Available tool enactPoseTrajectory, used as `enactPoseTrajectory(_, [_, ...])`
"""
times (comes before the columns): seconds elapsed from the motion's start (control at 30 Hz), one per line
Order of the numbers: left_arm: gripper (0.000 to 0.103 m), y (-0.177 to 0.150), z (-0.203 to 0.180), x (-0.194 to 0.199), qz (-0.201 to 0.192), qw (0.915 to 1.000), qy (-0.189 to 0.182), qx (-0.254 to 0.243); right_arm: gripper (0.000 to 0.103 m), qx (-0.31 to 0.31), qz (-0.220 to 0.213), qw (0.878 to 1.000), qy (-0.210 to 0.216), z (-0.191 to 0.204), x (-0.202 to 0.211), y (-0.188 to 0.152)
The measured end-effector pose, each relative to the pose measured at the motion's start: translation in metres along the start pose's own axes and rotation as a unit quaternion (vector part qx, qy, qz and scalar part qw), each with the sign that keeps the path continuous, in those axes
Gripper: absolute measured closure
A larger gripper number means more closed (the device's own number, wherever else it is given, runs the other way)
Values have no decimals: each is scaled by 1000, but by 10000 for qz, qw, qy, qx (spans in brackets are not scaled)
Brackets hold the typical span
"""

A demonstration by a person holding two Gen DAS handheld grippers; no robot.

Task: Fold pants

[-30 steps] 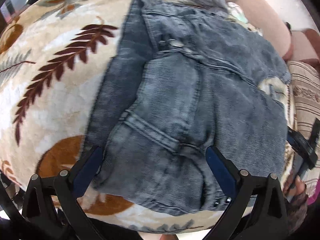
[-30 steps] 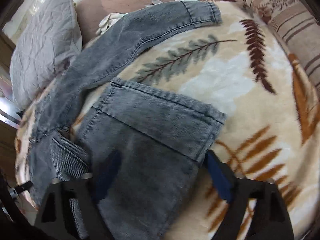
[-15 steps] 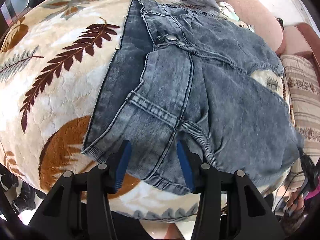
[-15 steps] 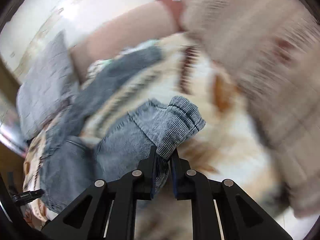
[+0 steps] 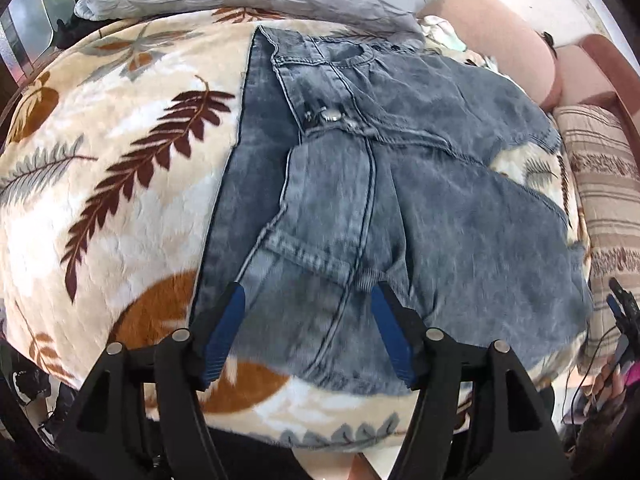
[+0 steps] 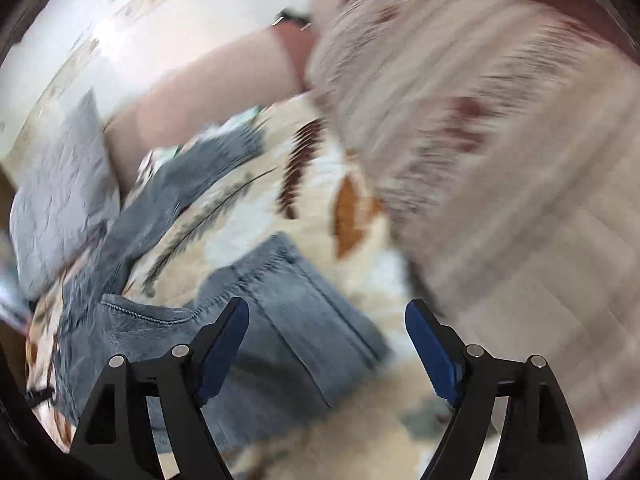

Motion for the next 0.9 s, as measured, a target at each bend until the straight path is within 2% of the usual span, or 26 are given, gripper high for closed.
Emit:
enactPoseTrajectory(0.2, [38,19,-8,-20,172,9992,352,-16,22,349,618,9974,-107,34,-90,18])
enactPoseTrajectory(0.23, [38,22,-9,-22,203,9990,388,-13,26,377,753,9964,-68,37,-102,16])
enactPoseTrajectory(0.27, [38,24,-9,-23,225,9991,372,0,55,441,850,9954,20,42,-109,12])
enactPoseTrajectory(0.3, [38,25,-9,-23,212,9992,339,13,97,563,866,9946,47,46,-108,9])
enactPoseTrajectory(0.4, [38,30,-9,-28,158,9991,406,20,95,705,486,9963,48,54,-87,18])
enactPoseTrajectory(0.47, [38,30,-9,-38,243,9985,477,88,95,383,110,9991,-108,37,-73,32])
enactPoseTrajectory(0.57, [36,31,-10,-43,228,9977,642,67,94,267,350,9968,-671,7,-86,34])
enactPoseTrajectory(0.6, [36,31,-11,-42,213,9976,660,36,91,271,388,9961,-749,4,-88,32])
enactPoseTrajectory(0.67, [36,29,-10,-39,229,9980,596,36,80,158,431,9942,-976,-7,-81,25])
enactPoseTrajectory(0.73, [36,23,-8,-32,282,9987,418,103,69,-45,371,9966,-735,-13,-63,18])
enactPoseTrajectory(0.8, [36,14,-6,-21,244,9995,169,99,32,-254,240,9980,-526,-16,-40,7])
enactPoseTrajectory(0.87, [34,-4,-5,-9,214,9997,-104,39,22,-410,226,9981,-408,-22,-20,-16])
enactPoseTrajectory(0.9, [33,-12,-6,-7,230,9995,-235,35,22,-458,284,9979,-352,-23,-14,-30])
Point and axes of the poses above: each gripper's, at about its wrist camera, not at the fingertips, and x roughly against the way its jaws point, z to its left, y to its top, the point moved 8 cm from there along -x, roughly the way its jaws point, and after that the axes turned 4 degrees about z, right-handed, at the moved point
